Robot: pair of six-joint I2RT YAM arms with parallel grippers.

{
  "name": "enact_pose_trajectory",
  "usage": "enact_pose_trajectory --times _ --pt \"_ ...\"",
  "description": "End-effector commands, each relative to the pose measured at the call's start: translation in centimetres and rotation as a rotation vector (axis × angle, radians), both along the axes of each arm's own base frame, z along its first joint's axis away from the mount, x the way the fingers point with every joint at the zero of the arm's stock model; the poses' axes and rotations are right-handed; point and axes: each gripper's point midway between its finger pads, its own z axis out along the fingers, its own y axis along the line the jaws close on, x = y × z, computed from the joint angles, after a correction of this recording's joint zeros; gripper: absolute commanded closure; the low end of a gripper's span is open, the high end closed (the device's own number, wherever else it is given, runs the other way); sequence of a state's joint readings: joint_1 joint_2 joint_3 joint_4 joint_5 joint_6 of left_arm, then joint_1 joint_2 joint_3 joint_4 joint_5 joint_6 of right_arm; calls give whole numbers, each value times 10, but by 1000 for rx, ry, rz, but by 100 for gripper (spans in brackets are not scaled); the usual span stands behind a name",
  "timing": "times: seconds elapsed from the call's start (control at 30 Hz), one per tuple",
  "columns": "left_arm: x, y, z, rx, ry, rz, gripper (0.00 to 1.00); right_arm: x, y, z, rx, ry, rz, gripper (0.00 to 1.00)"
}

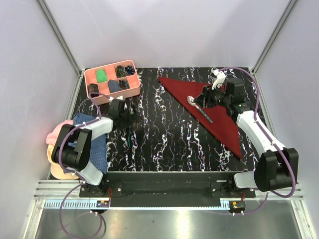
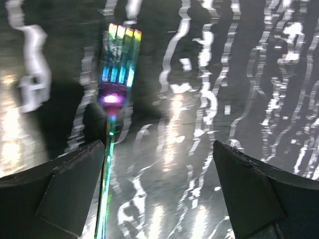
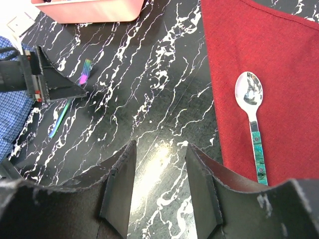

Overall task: Fold the napkin, place the utensils inside, and roll it up
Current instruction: Grab a utensil with the right arm

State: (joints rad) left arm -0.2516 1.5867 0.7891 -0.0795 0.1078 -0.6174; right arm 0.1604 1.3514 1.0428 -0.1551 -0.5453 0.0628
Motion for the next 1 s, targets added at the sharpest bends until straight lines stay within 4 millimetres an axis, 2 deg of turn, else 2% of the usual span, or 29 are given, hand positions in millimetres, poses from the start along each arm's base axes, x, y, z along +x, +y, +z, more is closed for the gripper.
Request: enact_pose_trajectory --times 0.0,0.2,0.33,0.43,0.5,0.57,0.63,0.67,0.73,0.77,0.8,0.83,0.97 --pt "-14 -36 -15 -72 57 -43 1 -4 5 16 35 -38 24 47" --pt "-18 -83 -5 -140 52 -82 1 -7 10 9 37 -6 36 47" --pt "-21 -121 8 -203 27 -125 1 -8 15 3 35 15 38 47" --pt "-23 -144 17 -231 16 -164 1 -12 23 -2 37 38 49 47" --pt "-22 -150 23 -252 9 -174 1 -16 29 -5 39 56 44 47" --pt "-20 -148 32 -248 -15 -184 1 -18 31 -9 51 86 15 47" --pt "-17 -136 39 -206 -27 -182 1 -26 37 -17 59 120 -4 48" --pt "-16 -127 46 -162 -59 -191 1 -30 42 -21 89 160 -21 48" --pt "-18 -103 43 -89 -56 -169 1 -42 56 -31 135 196 -13 48" --pt "-18 -95 51 -69 -83 -175 1 -47 63 -35 192 249 -33 48" --pt "-25 -84 41 -41 -56 -166 1 -49 69 -44 229 251 -31 48" --pt "-25 -75 44 -25 -72 -155 1 -55 79 -48 280 302 -34 48" --pt "-44 -61 28 5 -43 -155 1 -64 101 -83 342 412 -39 48"
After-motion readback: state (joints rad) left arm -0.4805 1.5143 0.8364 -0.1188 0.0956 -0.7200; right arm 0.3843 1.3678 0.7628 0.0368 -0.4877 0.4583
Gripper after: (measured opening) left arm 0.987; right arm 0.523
